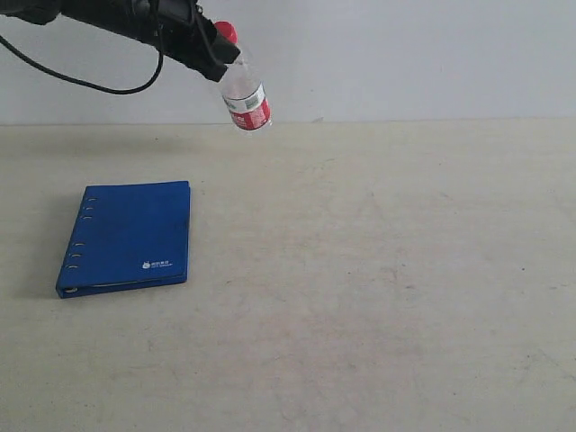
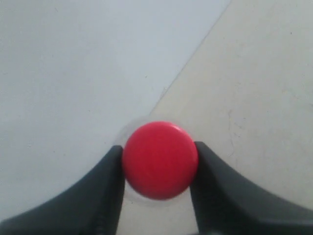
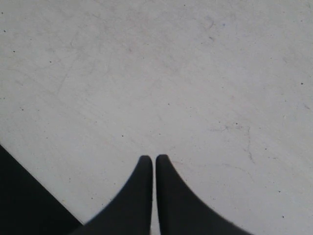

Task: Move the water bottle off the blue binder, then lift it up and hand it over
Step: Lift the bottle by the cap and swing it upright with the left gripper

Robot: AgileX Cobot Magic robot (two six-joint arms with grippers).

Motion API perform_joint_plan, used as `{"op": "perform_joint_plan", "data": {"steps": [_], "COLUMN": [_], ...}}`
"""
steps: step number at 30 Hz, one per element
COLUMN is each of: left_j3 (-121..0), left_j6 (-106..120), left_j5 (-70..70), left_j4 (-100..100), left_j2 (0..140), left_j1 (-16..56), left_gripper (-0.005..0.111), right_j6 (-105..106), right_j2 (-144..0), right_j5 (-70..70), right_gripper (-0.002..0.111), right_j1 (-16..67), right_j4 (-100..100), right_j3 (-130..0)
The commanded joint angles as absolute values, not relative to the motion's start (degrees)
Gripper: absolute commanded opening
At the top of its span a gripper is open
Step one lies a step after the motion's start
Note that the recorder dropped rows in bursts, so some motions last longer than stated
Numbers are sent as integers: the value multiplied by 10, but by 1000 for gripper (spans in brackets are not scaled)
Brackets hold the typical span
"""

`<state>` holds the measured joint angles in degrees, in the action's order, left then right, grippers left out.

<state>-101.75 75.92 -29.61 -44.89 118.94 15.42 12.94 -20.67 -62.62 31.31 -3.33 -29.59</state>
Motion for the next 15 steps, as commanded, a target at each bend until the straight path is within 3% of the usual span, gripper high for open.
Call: {"op": "perform_joint_plan", "data": {"steps": [1, 9, 15], "left_j3": [-1019, -1019, -1019], "left_j6": [769, 769, 769], "left_j5": [-273, -392, -367], "left_j4": [-474, -475, -476], "left_j2": [1200, 1210, 1218], "left_j1": [156, 156, 156], "left_gripper": [4, 4, 4], "right_j6": [127, 127, 127], "right_j2": [-208, -208, -208], "right_j5": [-624, -624, -624], "right_gripper": [0, 0, 0], "right_j1": [313, 313, 313], "right_j4": [-31, -31, -31], "right_j3": [-293, -293, -293]}}
